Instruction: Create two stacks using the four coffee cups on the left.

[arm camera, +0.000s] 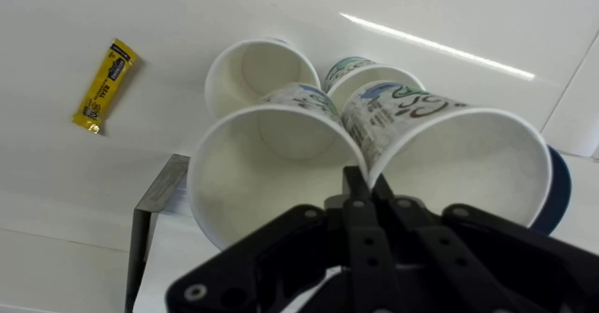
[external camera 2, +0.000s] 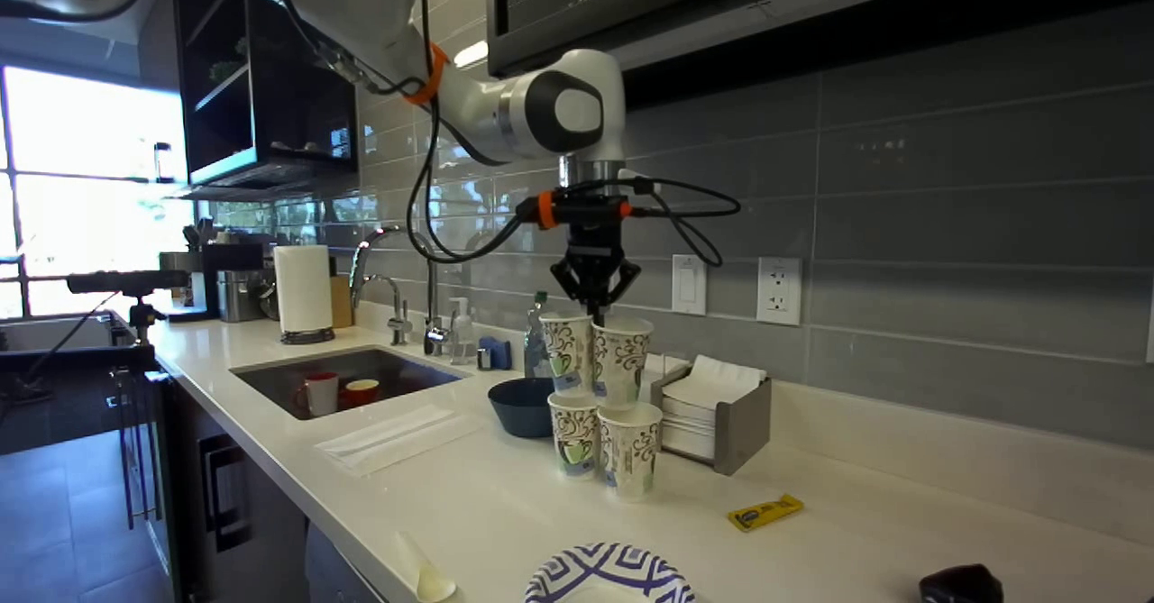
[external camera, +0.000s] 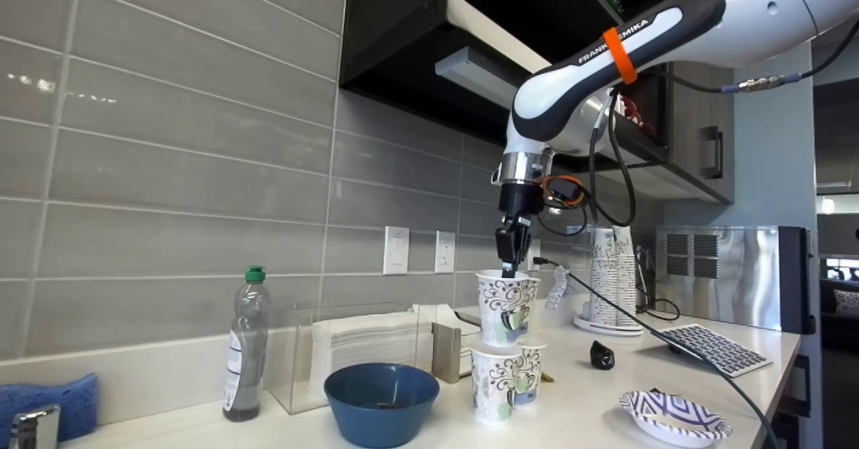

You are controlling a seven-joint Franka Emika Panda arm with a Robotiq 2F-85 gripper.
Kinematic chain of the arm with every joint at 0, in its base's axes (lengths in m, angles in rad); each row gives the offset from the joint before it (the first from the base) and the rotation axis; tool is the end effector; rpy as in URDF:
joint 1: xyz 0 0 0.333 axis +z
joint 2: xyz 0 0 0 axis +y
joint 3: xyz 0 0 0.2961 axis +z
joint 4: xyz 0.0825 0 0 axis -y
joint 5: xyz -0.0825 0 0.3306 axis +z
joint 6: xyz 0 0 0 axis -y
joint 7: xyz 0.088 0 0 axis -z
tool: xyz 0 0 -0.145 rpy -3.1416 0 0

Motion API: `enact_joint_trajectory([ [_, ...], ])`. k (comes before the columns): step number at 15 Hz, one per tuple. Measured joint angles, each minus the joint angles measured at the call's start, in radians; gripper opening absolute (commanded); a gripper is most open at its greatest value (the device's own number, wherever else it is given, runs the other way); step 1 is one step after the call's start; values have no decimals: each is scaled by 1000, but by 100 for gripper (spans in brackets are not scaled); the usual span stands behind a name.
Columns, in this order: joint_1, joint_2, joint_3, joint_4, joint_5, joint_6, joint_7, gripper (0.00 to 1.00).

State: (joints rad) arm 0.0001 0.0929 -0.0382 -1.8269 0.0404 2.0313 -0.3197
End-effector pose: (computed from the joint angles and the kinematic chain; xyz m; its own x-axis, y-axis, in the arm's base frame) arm 0.5519 -0.0169 0.4504 0.9582 0.2612 0.1162 0.2628 -0.9649 0.0022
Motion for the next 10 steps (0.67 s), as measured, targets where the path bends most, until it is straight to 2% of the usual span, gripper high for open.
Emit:
enact_joint_trajectory([
  [10, 0, 10, 0, 22, -5, -18, 0, 1],
])
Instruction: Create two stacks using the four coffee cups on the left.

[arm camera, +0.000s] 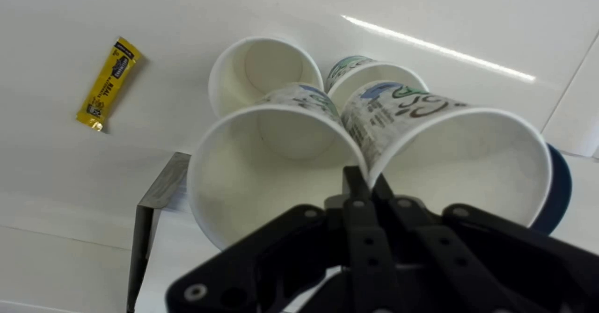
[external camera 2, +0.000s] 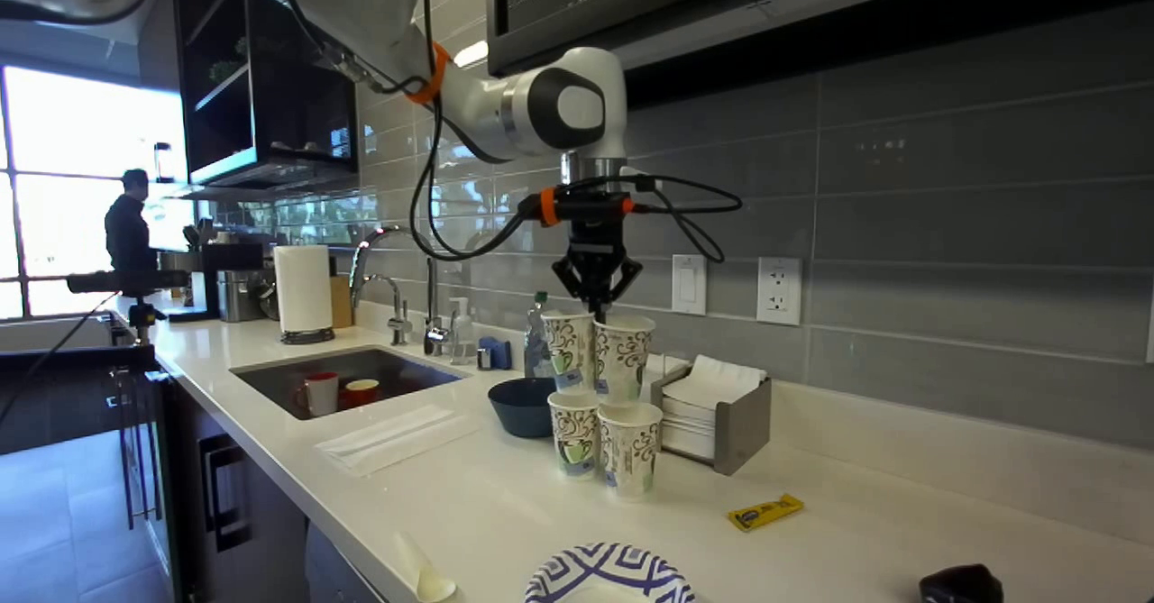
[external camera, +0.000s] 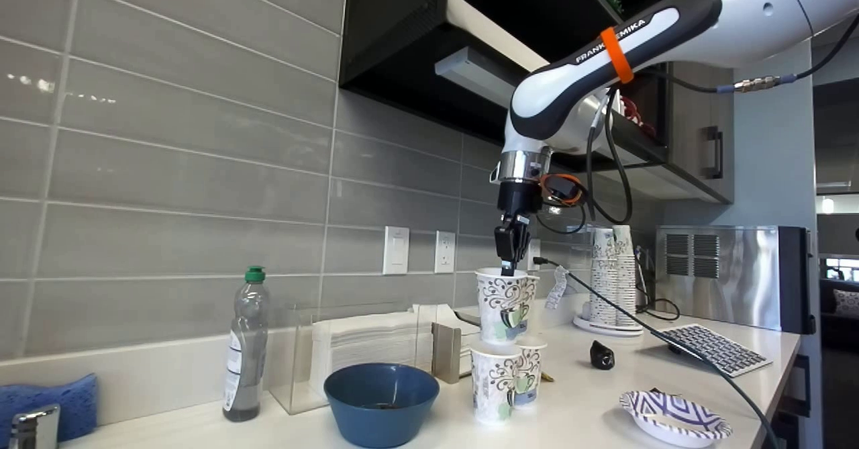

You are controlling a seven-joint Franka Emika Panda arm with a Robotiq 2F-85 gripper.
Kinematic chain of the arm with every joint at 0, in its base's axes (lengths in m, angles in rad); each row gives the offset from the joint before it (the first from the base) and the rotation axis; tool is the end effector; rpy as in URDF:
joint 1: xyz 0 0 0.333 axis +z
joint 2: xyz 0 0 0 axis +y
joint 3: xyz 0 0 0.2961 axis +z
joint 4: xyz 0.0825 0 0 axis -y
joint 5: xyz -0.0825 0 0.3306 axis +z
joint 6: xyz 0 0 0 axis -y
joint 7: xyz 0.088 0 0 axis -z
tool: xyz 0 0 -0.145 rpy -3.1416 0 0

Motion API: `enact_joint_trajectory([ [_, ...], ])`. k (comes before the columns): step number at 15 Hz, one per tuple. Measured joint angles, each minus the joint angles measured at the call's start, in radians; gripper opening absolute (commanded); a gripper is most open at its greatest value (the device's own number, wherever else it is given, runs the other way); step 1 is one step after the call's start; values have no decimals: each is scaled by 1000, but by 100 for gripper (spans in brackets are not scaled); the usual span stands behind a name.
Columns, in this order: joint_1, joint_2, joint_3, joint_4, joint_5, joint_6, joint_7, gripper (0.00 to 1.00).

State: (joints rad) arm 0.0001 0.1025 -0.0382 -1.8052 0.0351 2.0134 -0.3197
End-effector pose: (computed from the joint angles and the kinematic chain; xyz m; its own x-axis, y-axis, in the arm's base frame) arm 0.5542 -0.0173 0.4529 0.9583 0.2641 0.1092 0.2651 -0.9642 0.0054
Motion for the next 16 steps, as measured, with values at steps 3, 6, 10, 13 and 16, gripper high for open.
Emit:
enact_joint_trajectory([
  [3, 0, 0, 0, 2, 0, -10, 0, 1],
  [6, 0, 1, 0, 2, 0, -17, 0, 1],
  [10, 0, 1, 1, 2, 0, -18, 0, 43],
  [13, 0, 1, 1, 2, 0, -18, 0, 64],
  [16, 0, 1, 1, 2, 0, -18, 0, 84],
])
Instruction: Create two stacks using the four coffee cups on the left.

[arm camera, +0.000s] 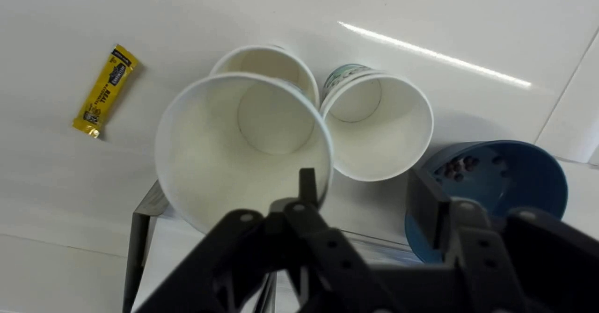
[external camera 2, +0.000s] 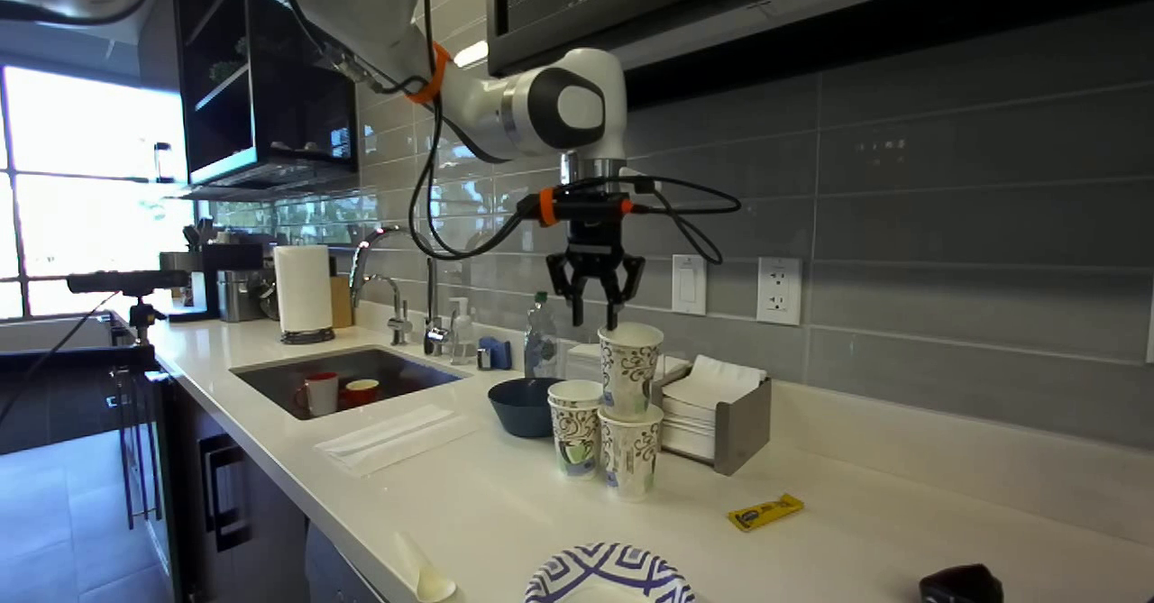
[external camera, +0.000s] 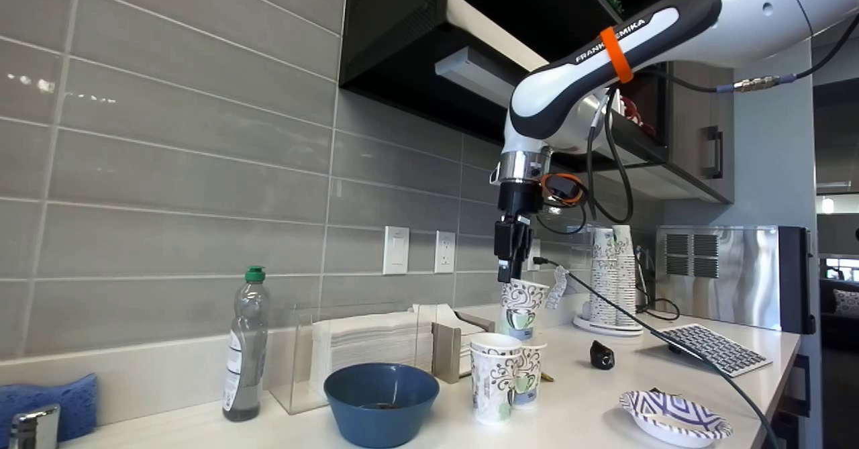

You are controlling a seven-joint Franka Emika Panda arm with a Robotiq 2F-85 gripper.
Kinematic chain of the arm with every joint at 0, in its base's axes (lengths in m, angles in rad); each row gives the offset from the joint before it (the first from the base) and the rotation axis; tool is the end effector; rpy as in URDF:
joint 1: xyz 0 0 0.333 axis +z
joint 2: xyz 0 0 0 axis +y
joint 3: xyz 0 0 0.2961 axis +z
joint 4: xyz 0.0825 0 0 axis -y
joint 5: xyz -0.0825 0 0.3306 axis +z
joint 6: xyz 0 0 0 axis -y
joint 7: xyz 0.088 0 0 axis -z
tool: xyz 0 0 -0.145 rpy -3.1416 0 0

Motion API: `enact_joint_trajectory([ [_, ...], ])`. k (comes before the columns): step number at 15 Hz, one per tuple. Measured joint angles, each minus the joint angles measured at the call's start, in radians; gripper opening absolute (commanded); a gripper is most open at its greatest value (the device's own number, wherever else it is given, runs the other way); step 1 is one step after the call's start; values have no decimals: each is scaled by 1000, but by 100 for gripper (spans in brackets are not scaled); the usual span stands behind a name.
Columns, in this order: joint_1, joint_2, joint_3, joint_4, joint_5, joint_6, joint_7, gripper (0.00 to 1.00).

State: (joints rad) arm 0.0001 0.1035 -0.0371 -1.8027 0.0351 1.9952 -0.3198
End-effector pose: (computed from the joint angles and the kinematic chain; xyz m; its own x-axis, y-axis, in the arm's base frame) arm 0.5523 -0.0165 0.4516 0.9595 0.2657 0.0935 0.2669 -0.9637 0.0001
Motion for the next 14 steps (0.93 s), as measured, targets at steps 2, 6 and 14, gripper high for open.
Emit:
enact_joint_trajectory([
  [2, 0, 1, 0, 0, 0, -1, 0, 98],
  [6, 0, 4, 0, 0, 0, -8, 0, 100],
  [14, -1, 9, 0, 0, 0, -15, 0, 100],
])
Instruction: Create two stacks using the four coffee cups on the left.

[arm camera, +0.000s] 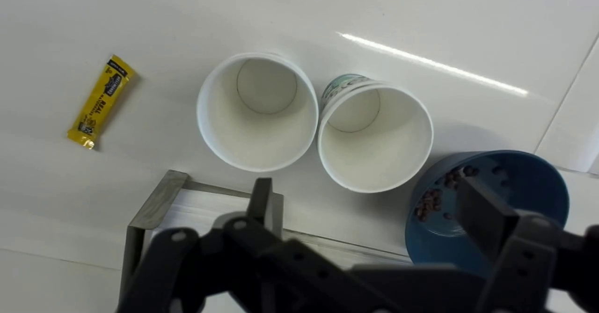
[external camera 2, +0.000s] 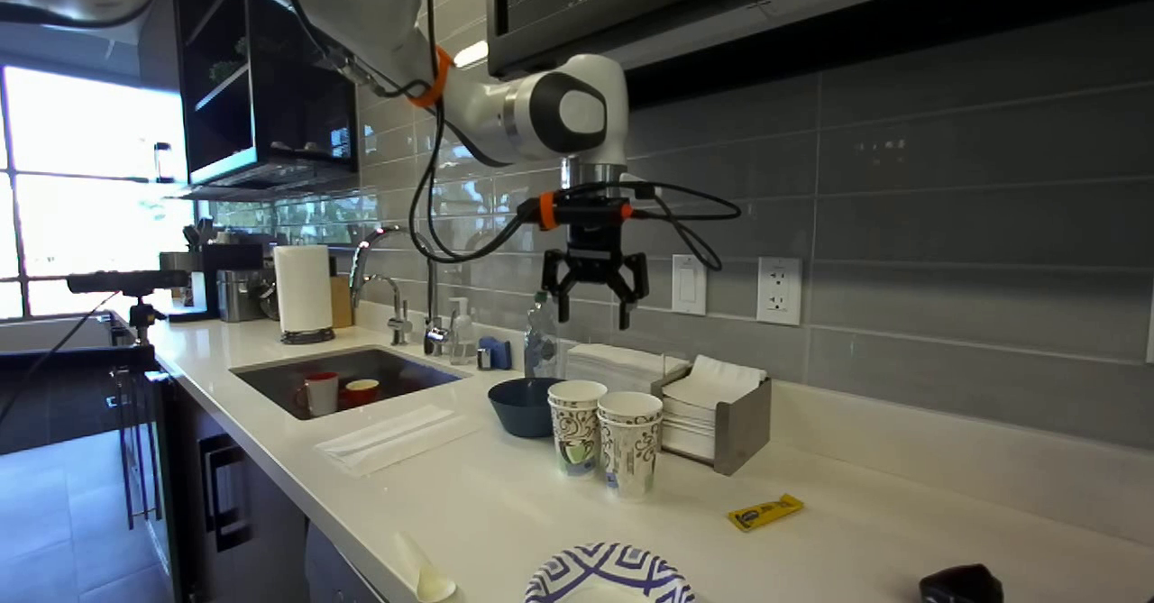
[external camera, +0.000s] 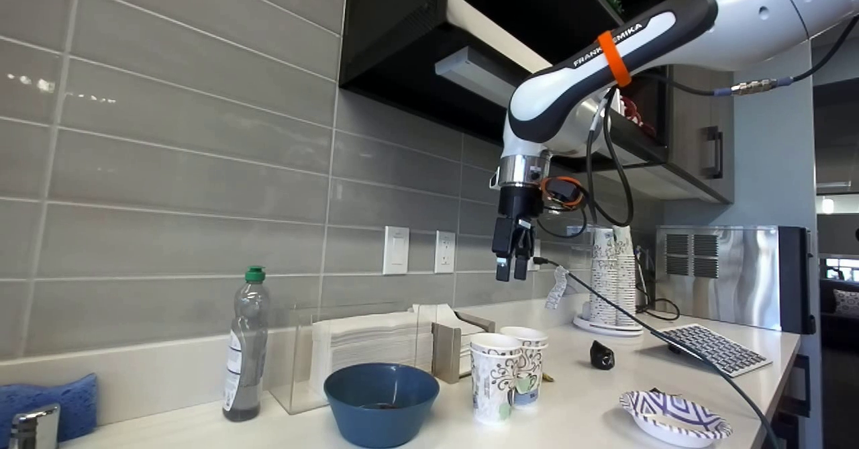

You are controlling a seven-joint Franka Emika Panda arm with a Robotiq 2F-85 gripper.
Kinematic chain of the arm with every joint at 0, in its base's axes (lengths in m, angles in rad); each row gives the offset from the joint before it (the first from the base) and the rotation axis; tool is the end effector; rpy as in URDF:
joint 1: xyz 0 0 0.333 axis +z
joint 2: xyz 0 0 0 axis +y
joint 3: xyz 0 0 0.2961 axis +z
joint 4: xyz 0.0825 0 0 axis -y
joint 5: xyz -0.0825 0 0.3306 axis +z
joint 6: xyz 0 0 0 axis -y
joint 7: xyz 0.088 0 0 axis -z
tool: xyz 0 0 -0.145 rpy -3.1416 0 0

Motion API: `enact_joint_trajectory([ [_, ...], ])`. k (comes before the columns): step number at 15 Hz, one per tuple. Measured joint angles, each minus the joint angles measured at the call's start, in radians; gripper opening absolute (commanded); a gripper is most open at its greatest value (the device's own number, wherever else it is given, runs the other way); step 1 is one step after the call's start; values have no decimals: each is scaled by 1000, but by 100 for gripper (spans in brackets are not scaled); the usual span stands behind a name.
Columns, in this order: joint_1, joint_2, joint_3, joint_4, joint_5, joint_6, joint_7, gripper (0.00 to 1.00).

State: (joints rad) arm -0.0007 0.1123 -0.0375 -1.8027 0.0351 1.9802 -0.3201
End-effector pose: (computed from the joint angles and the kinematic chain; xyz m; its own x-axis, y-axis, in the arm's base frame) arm 0.5512 -0.0170 0.4452 0.9616 0.2652 0.0708 0.2663 -0.9639 -0.0069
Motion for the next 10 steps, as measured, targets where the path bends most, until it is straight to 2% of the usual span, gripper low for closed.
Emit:
enact_joint_trajectory([
  [5, 0, -44, 1, -31, 0, 3, 8, 100],
  [8, 1, -113, 6, -118, 1, 49, 36, 100],
  [10, 3, -169, 12, -202, 2, 119, 72, 100],
])
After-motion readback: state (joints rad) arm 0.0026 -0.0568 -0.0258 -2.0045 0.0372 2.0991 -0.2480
